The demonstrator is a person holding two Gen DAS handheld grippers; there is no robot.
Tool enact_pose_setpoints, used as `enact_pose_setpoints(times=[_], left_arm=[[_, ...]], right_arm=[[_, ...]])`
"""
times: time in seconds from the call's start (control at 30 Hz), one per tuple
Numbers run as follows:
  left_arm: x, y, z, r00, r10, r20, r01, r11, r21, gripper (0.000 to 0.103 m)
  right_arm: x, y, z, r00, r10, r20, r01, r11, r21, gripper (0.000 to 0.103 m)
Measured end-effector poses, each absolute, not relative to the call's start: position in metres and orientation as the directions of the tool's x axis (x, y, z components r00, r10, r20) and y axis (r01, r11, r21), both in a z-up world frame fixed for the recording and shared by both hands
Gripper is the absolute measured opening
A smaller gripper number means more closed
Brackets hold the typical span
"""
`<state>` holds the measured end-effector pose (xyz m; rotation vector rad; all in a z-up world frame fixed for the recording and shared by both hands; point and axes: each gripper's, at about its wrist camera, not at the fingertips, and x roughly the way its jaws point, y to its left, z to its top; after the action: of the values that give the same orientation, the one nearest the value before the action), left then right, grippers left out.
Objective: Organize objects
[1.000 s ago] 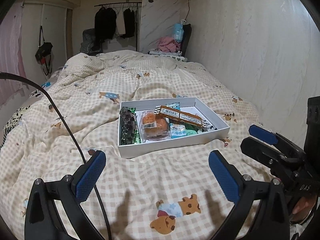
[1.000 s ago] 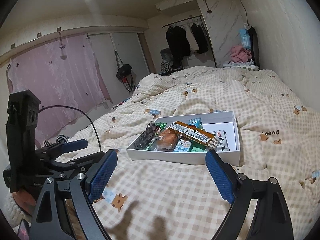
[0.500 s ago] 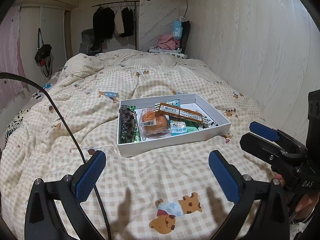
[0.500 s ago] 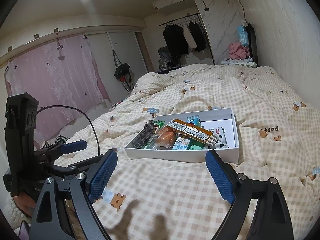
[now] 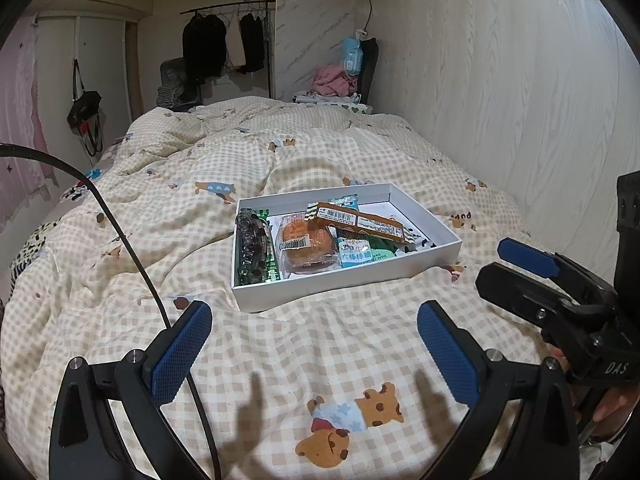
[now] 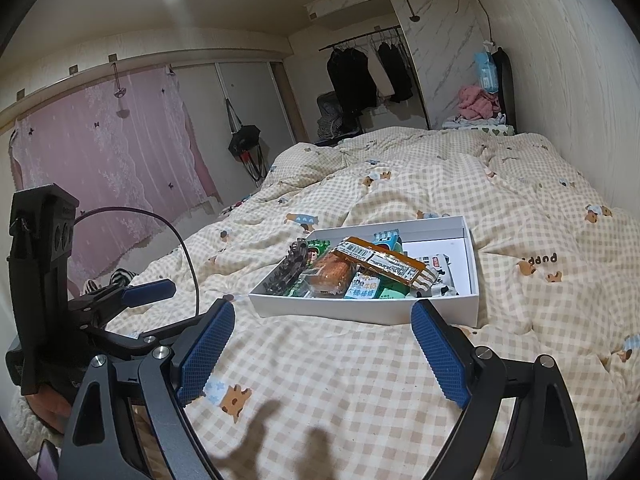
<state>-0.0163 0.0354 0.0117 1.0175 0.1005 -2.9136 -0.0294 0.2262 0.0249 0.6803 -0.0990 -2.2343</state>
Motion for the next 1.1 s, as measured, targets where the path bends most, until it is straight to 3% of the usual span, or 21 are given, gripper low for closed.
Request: enact_pose_setpoints(times=[1.1], left_arm=[[-0.018,0.042,0.007,-0.764,-0.034,-0.644,0.065,-0.998,-0.025,0.103]], right_arm=[[-0.035,0.235,0.019,-0.551,-0.707,-0.443,0.636,-0.700,0.325,0.091]])
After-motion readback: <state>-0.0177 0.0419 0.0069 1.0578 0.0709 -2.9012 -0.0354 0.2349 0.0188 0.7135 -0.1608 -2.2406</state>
